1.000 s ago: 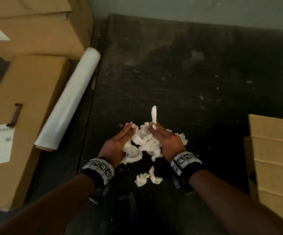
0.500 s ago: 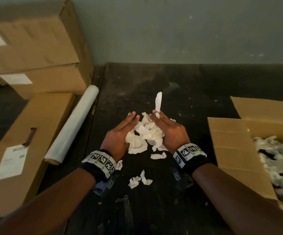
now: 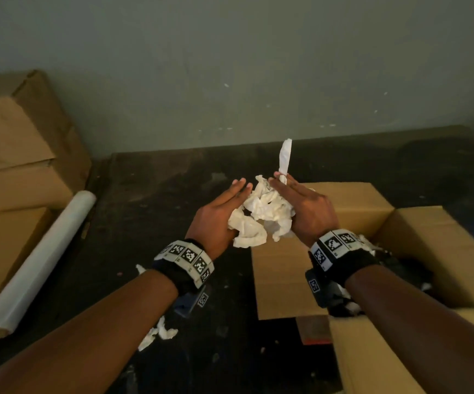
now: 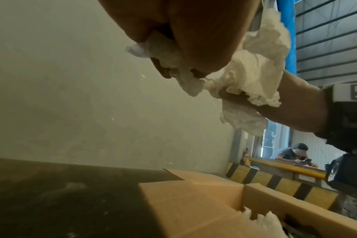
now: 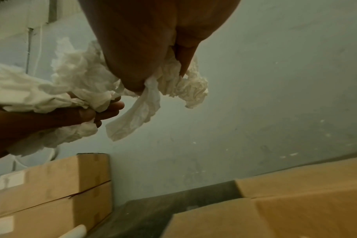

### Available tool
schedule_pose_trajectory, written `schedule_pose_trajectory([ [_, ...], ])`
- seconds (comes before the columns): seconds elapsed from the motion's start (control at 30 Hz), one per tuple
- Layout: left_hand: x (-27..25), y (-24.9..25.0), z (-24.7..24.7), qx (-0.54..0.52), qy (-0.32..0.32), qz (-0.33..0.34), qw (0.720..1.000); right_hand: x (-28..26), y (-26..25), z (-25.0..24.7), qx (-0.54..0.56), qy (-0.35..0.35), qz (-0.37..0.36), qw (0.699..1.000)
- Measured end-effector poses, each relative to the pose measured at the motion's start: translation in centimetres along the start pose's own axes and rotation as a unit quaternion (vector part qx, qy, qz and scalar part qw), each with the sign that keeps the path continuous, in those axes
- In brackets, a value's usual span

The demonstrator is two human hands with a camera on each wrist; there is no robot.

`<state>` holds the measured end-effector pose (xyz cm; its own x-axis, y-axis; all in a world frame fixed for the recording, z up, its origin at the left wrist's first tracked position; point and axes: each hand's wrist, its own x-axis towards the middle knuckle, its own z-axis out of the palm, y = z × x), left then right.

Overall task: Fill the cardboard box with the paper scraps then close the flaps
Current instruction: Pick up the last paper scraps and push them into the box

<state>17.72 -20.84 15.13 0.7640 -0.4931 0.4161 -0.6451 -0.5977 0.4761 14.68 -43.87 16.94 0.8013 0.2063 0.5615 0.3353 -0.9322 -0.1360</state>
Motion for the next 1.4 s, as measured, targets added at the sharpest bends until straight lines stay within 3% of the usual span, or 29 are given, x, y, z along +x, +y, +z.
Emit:
schedule_pose_trajectory([
  [0.27,7.0,9.2,11.2,-0.025,-0.061,0.020,0.998,-6.8,12.1,-7.0,-0.010,-0.104,0.122,0.987],
  [0.4,9.5,12.5,16.1,-0.014,-0.099,0.004,0.995,-8.5,16.6,-8.6,-0.040,-0.196,0.155,0.967],
  [0.53,10.9,14.0,19.9,0.026,-0.171,-0.034,0.984,-9.9,20.7,-7.0,-0.080,-0.353,0.185,0.914],
  [0.63,11.5,14.2,21.7,0.067,-0.278,-0.099,0.953,-11.1,23.3,-5.5,-0.045,-0.448,0.198,0.871],
  [0.7,11.9,14.3,22.1,0.088,-0.323,-0.122,0.934,-11.4,24.2,-4.9,-0.042,-0.469,0.181,0.863],
  [1.03,14.8,14.8,22.2,0.122,-0.374,-0.130,0.910,-8.8,26.6,-5.2,-0.035,-0.519,0.175,0.836],
  [1.3,14.9,15.4,27.6,0.181,-0.505,-0.154,0.830,-8.7,27.6,-1.1,-0.067,-0.606,0.195,0.768],
  [1.4,14.3,14.8,29.9,0.196,-0.530,-0.167,0.808,-9.4,27.9,0.5,-0.075,-0.620,0.173,0.762],
])
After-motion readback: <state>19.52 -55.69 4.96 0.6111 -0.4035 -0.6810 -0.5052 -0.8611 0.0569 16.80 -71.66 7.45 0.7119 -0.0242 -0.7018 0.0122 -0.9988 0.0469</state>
